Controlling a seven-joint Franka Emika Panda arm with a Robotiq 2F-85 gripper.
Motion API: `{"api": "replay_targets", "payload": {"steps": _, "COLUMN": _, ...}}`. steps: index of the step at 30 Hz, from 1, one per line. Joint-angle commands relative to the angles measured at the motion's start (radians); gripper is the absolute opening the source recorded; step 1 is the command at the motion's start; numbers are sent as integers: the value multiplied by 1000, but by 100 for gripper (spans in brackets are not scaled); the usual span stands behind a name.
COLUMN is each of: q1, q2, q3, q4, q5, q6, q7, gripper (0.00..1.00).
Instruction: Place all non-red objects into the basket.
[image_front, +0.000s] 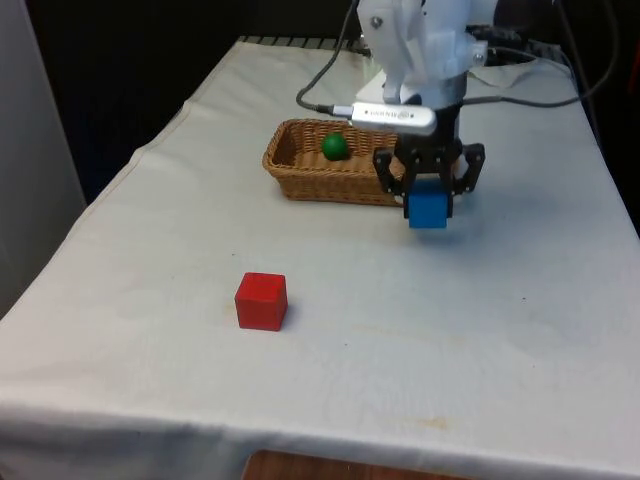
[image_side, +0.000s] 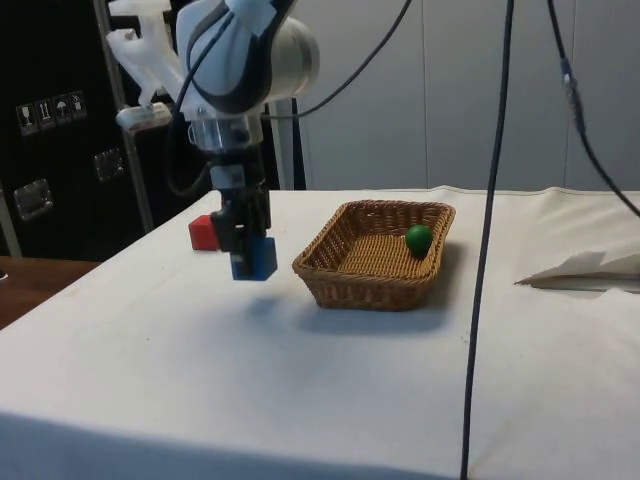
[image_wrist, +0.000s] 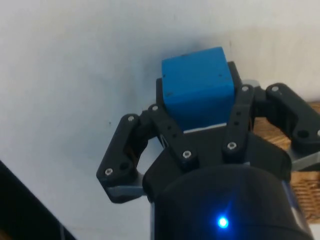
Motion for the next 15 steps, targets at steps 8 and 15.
{"api": "replay_targets", "payload": {"steps": 8, "q1": 7, "q2": -103, "q3": -12, "q4": -65, "q5": -32, "q6": -29, "q7": 11, "gripper": 3}}
{"api": "replay_targets", "payload": {"steps": 15, "q1": 6, "q2": -178, "q3": -16, "q4": -107, "q5": -50, "q6": -53, "q7": 14, "gripper": 3}}
